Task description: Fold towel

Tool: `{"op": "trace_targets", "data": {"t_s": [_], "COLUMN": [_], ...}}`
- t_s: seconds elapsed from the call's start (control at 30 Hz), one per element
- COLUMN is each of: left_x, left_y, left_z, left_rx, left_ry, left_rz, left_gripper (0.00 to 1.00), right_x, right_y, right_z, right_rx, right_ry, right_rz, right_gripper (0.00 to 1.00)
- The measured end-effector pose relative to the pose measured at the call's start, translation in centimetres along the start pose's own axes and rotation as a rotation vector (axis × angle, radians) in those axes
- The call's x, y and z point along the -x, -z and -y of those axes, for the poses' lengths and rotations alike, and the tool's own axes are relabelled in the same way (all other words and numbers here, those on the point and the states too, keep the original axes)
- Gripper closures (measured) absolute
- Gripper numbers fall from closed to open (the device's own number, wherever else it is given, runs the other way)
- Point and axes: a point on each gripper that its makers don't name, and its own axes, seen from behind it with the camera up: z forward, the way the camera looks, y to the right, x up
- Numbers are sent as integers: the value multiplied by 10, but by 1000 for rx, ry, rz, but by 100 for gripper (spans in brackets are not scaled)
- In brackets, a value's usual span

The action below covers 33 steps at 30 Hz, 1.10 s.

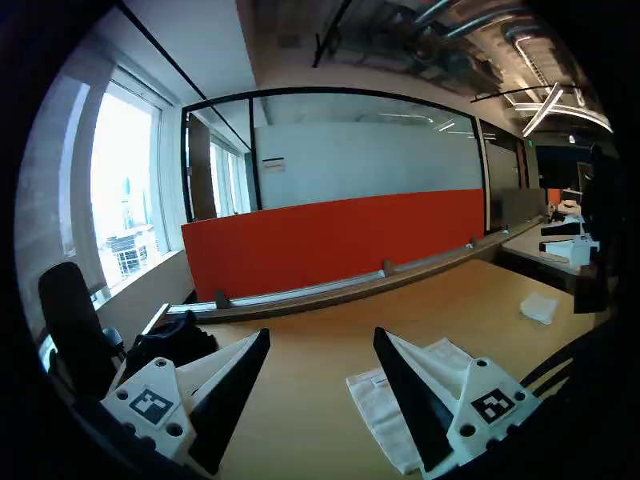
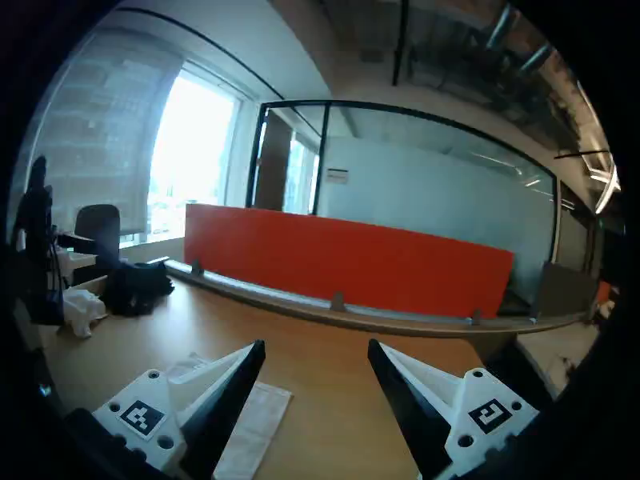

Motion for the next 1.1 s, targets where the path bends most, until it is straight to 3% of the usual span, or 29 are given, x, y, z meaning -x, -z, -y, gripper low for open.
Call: {"op": "trace_targets", "data": {"t_s": [0.37, 0.7, 1.1], "left_x": [14, 30, 65], "left_y": [1, 3, 3], "left_z": [-27, -39, -59], "left_rx": [141, 204, 261], "left_ry": [-41, -46, -73], "left_rz": [80, 131, 197], "left_gripper": [4, 4, 4], "right_x": [16, 32, 67], "right_y": [3, -2, -4], "right_z": [35, 52, 71], "right_rx": [-168, -252, -331], "right_ry": [67, 100, 127], "right_rz": [103, 172, 241], "right_gripper": [0, 0, 0]}}
